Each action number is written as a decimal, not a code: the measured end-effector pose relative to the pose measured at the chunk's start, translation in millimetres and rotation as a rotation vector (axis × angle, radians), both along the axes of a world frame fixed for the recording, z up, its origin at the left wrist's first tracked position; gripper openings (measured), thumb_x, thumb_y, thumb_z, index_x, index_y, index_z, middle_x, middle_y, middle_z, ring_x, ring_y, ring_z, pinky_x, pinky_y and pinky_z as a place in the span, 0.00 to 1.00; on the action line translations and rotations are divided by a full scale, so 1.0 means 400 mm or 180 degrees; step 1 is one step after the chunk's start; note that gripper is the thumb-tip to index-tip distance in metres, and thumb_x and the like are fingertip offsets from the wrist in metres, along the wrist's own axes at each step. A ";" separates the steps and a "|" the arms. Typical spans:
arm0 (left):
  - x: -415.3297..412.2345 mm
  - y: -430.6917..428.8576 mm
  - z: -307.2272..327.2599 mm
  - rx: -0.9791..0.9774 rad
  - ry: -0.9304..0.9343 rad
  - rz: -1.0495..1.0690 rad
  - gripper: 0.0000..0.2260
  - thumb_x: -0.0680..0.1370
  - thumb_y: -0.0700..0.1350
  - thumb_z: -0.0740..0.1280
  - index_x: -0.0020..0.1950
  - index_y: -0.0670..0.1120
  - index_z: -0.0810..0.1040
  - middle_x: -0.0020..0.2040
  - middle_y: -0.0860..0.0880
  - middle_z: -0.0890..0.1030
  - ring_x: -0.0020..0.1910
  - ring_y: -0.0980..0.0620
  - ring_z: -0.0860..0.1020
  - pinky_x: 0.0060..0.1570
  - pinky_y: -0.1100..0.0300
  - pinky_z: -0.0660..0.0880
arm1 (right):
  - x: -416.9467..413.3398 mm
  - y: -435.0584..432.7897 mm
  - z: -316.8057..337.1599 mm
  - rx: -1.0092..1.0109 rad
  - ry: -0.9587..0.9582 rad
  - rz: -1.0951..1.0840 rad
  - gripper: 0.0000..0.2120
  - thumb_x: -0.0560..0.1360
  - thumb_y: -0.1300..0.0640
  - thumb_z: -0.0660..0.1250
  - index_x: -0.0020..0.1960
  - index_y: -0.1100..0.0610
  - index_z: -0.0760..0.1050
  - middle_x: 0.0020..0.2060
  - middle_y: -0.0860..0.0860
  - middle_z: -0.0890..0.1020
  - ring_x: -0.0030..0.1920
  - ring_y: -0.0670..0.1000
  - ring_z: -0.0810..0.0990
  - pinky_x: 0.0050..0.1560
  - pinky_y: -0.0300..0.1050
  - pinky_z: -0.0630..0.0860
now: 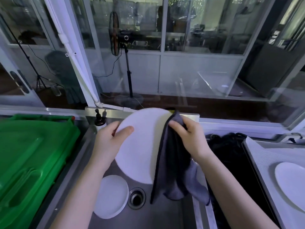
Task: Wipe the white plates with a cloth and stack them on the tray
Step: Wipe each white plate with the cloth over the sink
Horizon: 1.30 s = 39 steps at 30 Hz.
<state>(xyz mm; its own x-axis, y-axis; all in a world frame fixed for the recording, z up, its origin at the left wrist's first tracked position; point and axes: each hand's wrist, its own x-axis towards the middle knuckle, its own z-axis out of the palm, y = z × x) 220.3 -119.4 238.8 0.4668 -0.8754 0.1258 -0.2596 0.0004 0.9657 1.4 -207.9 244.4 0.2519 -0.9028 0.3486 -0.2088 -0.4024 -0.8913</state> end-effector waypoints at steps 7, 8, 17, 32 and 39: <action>-0.126 0.009 -0.079 -0.0183 0.1814 0.0823 0.30 0.72 0.59 0.72 0.72 0.53 0.74 0.67 0.54 0.80 0.67 0.53 0.77 0.70 0.48 0.71 | 0.021 0.060 -0.115 0.1796 -0.1744 -0.0514 0.05 0.78 0.54 0.68 0.50 0.53 0.82 0.48 0.50 0.87 0.53 0.50 0.84 0.54 0.47 0.78; -0.123 0.005 -0.085 -0.0230 0.1778 0.0892 0.26 0.76 0.57 0.71 0.73 0.53 0.73 0.67 0.54 0.80 0.67 0.54 0.77 0.71 0.47 0.71 | 0.020 0.062 -0.119 0.1755 -0.1616 -0.0482 0.05 0.78 0.54 0.69 0.50 0.52 0.82 0.47 0.50 0.87 0.53 0.50 0.84 0.54 0.47 0.78; -0.003 0.023 0.001 -0.0329 -0.0090 -0.0246 0.05 0.73 0.58 0.69 0.48 0.63 0.81 0.43 0.57 0.85 0.40 0.63 0.81 0.39 0.65 0.74 | 0.000 -0.029 0.088 -0.0252 0.0757 0.0628 0.05 0.74 0.56 0.73 0.42 0.55 0.78 0.39 0.46 0.84 0.42 0.42 0.79 0.48 0.41 0.74; -0.026 0.061 -0.068 -0.0327 0.1137 0.0577 0.08 0.73 0.55 0.70 0.50 0.59 0.85 0.47 0.56 0.87 0.46 0.53 0.84 0.47 0.50 0.80 | 0.001 0.089 -0.104 0.1653 -0.1285 0.0440 0.07 0.77 0.58 0.69 0.51 0.49 0.83 0.51 0.52 0.86 0.55 0.52 0.83 0.59 0.52 0.77; 0.033 0.048 -0.009 -0.0006 -0.0087 -0.0360 0.06 0.74 0.56 0.69 0.48 0.60 0.83 0.43 0.58 0.86 0.41 0.60 0.82 0.41 0.60 0.75 | -0.015 0.035 -0.018 0.0508 0.0067 0.0627 0.02 0.77 0.56 0.70 0.47 0.54 0.80 0.44 0.46 0.85 0.46 0.42 0.81 0.52 0.45 0.76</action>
<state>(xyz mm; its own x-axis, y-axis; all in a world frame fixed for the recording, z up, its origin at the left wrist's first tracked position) 233.5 -100.3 235.3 0.3615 -0.9220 0.1388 -0.2840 0.0329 0.9582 -4.4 -194.0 237.3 0.4341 -0.8788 0.1984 -0.1595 -0.2918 -0.9431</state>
